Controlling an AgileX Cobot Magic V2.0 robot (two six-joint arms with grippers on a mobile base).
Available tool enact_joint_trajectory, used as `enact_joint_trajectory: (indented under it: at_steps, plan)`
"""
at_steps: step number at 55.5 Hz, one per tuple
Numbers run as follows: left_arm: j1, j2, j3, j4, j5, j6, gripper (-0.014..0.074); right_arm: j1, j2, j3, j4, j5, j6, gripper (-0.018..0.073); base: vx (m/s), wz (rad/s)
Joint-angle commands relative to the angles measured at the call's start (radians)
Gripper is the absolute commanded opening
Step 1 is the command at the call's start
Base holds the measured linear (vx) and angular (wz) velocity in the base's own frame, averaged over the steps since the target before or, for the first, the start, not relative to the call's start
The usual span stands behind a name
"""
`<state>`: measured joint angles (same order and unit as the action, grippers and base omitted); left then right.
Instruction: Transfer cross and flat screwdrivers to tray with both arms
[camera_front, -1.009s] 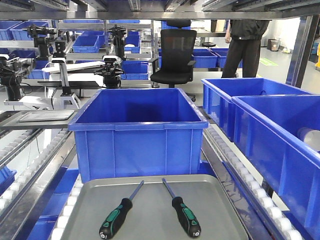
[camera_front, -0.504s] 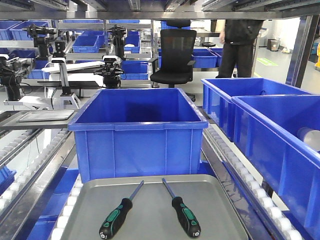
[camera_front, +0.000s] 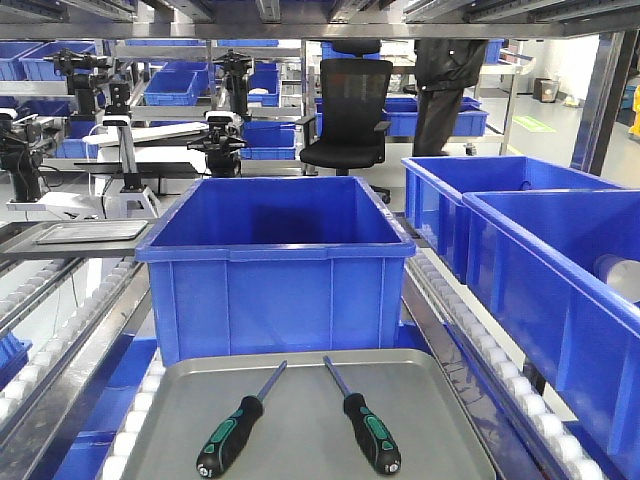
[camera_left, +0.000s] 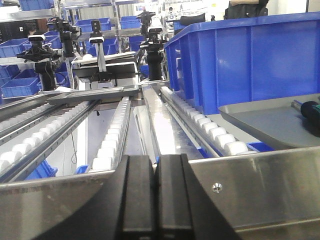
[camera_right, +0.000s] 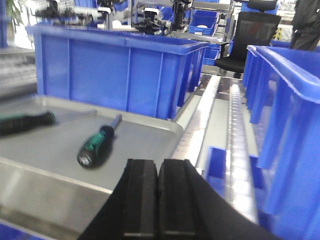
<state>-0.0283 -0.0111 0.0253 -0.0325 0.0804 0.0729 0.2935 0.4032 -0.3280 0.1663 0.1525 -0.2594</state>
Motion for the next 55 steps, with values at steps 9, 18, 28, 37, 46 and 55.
enact_joint_trajectory:
  at_steps: [9,18,28,37,46,55]
  plan:
    - [-0.002,-0.014,-0.024,0.000,-0.086,-0.008,0.0003,-0.201,-0.171,0.131,-0.127,-0.092,0.154,-0.0008,0.00,0.00]
    - [-0.002,-0.014,-0.024,0.000,-0.086,-0.008,0.0003,-0.292,-0.363,0.358,-0.136,-0.204,0.233,-0.0008,0.00,0.00]
    - [-0.002,-0.013,-0.024,0.000,-0.080,-0.009,0.0003,-0.296,-0.421,0.366,-0.195,-0.110,0.234,-0.0008,0.00,0.00]
    - [-0.002,-0.013,-0.024,0.000,-0.080,-0.009,0.0003,-0.296,-0.421,0.366,-0.195,-0.106,0.234,-0.0008,0.00,0.00]
    - [-0.002,-0.013,-0.024,0.000,-0.080,-0.009,0.0003,-0.296,-0.421,0.366,-0.195,-0.106,0.234,-0.0008,0.00,0.00]
    - [-0.002,-0.013,-0.024,0.000,-0.080,-0.009,0.0003,-0.296,-0.421,0.366,-0.195,-0.106,0.234,-0.0008,0.00,0.00]
